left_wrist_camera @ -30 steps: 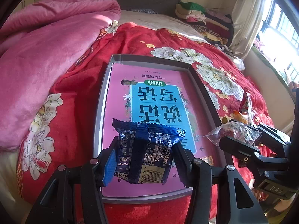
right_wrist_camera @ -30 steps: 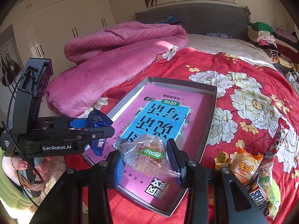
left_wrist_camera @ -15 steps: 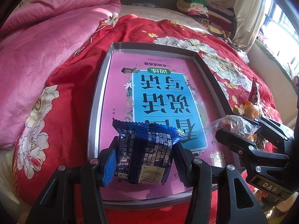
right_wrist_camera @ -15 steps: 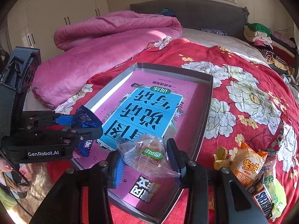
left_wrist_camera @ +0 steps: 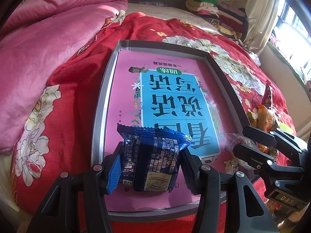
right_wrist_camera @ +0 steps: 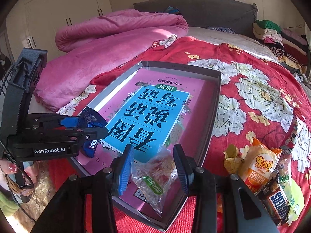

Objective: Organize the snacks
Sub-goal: 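Carry both held snacks over the grey tray, then open the left gripper over the tray while the right gripper releases the candy bag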

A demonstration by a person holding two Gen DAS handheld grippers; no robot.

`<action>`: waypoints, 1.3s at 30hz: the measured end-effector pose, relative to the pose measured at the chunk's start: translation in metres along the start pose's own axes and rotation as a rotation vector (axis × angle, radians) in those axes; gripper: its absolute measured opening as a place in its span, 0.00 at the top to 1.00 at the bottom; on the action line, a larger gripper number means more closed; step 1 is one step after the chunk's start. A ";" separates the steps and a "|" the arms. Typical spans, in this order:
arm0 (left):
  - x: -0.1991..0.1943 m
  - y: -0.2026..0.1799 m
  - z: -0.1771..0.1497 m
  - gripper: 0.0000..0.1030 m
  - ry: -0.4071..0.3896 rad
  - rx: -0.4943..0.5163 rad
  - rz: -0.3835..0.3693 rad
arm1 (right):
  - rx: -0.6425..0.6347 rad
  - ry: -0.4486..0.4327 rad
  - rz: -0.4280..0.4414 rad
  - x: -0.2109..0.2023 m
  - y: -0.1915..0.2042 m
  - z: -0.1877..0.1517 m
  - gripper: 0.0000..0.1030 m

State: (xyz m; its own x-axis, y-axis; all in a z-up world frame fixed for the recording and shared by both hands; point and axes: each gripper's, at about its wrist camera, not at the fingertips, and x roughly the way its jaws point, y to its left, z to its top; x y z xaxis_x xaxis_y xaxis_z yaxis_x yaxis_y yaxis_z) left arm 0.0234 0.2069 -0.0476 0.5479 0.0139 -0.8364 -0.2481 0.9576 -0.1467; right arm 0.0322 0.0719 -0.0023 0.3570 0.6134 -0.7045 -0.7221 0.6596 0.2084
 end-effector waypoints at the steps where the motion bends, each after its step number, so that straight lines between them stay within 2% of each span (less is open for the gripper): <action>1: 0.001 0.000 0.000 0.46 0.001 0.000 0.000 | 0.007 0.000 0.007 -0.002 -0.001 -0.001 0.59; 15: 0.003 0.000 -0.001 0.45 0.004 0.004 -0.005 | 0.053 -0.020 0.060 -0.030 -0.007 -0.006 0.58; 27: 0.000 0.000 0.000 0.45 -0.002 0.007 -0.011 | 0.036 0.028 0.134 -0.035 0.008 -0.021 0.58; 39: -0.004 -0.001 0.000 0.44 -0.017 0.008 -0.015 | 0.016 0.056 0.099 -0.022 0.010 -0.026 0.58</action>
State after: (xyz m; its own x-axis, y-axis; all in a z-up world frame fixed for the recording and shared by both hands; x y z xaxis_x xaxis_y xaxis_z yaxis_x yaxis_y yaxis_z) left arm 0.0220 0.2061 -0.0441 0.5653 0.0047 -0.8249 -0.2338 0.9599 -0.1548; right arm 0.0018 0.0532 -0.0022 0.2507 0.6507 -0.7167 -0.7423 0.6044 0.2891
